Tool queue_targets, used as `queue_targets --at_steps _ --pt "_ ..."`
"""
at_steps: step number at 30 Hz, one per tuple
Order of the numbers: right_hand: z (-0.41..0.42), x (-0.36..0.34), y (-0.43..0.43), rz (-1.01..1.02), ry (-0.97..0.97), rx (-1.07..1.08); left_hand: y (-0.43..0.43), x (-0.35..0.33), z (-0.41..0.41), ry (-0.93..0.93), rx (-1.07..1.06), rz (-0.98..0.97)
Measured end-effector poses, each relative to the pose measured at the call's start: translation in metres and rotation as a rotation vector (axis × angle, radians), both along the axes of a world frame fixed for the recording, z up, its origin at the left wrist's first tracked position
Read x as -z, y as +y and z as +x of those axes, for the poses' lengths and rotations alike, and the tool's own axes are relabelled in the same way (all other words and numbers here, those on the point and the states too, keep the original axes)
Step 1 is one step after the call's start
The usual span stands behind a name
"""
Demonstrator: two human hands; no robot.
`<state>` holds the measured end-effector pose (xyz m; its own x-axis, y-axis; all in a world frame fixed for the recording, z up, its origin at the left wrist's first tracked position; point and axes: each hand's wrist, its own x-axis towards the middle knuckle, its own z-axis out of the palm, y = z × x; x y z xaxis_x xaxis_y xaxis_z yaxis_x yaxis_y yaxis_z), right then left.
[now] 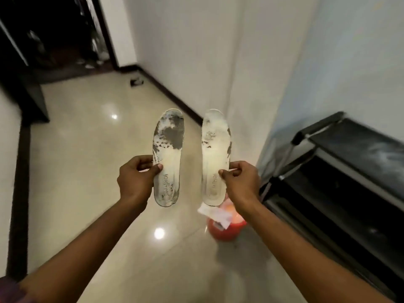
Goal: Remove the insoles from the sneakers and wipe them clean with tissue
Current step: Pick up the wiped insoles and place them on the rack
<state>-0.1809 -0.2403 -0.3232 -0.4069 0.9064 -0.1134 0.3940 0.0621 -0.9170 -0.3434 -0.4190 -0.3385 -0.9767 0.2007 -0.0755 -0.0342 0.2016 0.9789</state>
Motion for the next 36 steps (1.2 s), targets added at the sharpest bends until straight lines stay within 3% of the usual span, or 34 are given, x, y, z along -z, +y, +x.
queue_targets --at_steps 5,9,14,18,22,26,32,36 --pt "0.093 -0.158 0.024 0.188 0.109 0.143 0.030 -0.154 0.049 0.089 0.094 0.202" --pt "0.167 -0.246 0.019 0.279 0.189 0.195 0.039 -0.248 0.101 0.145 0.173 0.292" --pt "0.244 -0.310 0.012 0.351 0.253 0.295 0.056 -0.330 0.168 0.227 0.299 0.340" --pt "0.279 -0.326 0.012 0.368 0.256 0.339 0.065 -0.351 0.204 0.239 0.365 0.322" --pt "0.291 -0.294 0.007 0.228 0.236 0.299 0.071 -0.323 0.225 0.165 0.468 0.177" --pt "0.300 -0.188 -0.006 0.047 0.058 0.308 0.072 -0.231 0.236 0.018 0.518 -0.049" --pt "0.347 -0.044 0.001 -0.309 -0.085 0.480 0.113 -0.109 0.255 -0.123 0.509 -0.237" --pt "0.384 0.004 0.053 -0.366 -0.138 0.601 0.184 -0.046 0.263 -0.148 0.621 -0.303"
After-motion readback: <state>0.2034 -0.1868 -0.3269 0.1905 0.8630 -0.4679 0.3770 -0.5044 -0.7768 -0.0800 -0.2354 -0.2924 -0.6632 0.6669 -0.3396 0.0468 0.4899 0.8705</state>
